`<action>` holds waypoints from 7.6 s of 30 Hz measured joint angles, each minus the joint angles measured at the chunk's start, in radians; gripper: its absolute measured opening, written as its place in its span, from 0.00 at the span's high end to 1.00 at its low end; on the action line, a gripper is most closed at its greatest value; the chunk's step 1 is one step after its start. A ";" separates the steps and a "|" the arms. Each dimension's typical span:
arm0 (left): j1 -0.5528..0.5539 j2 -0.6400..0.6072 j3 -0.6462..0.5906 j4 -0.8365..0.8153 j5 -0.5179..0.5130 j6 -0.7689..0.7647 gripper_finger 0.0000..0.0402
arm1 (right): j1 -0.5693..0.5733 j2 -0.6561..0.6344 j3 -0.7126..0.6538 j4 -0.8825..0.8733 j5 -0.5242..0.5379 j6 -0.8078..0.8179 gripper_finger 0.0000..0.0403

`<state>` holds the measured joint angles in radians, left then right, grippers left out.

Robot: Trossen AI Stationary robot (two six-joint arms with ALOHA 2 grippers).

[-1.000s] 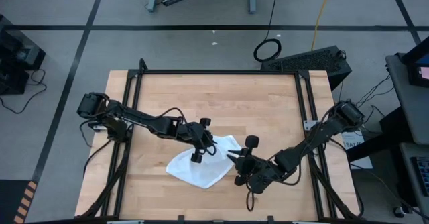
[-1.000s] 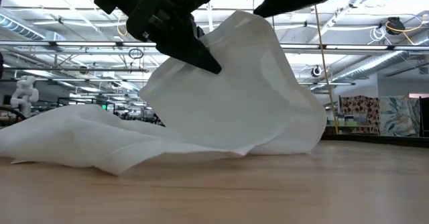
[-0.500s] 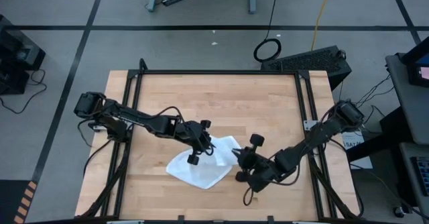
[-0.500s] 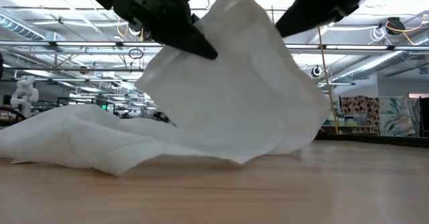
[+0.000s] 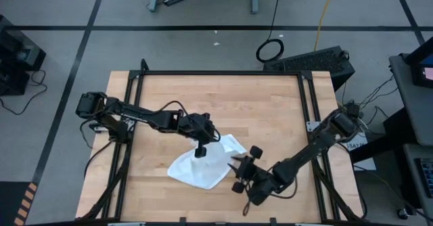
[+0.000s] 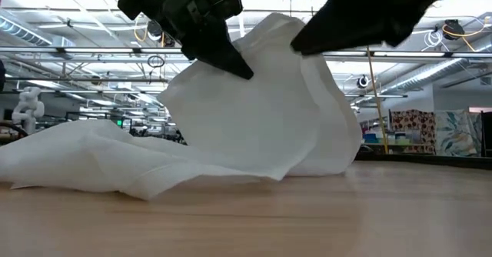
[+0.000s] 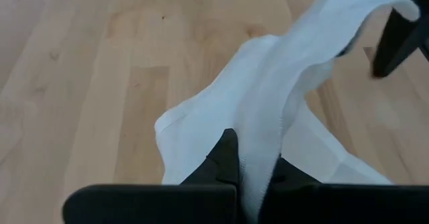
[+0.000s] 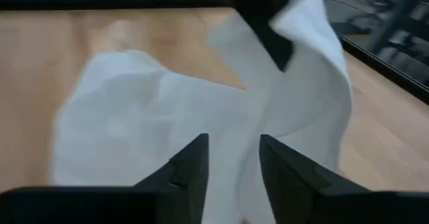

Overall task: Roll towel
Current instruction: Roll the white towel

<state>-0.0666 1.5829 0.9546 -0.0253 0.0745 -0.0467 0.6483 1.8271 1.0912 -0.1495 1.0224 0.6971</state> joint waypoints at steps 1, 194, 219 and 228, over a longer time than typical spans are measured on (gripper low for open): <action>0.000 0.000 0.000 0.001 0.000 0.000 1.00 | -0.008 0.009 0.000 -0.004 0.013 0.020 0.67; -0.082 0.001 0.000 0.088 -0.045 0.269 0.99 | 0.004 -0.162 0.000 -0.051 0.001 -0.454 0.83; -0.078 0.001 0.000 0.091 0.005 0.262 1.00 | -0.041 -0.154 0.000 0.073 -0.102 -0.787 0.60; -0.078 0.001 0.000 0.093 0.005 0.259 1.00 | -0.093 -0.148 0.000 0.086 -0.134 -0.840 0.67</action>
<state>-0.1444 1.5841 0.9546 0.0678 0.0792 0.2125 0.5554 1.6795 1.0908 -0.0631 0.8880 -0.1434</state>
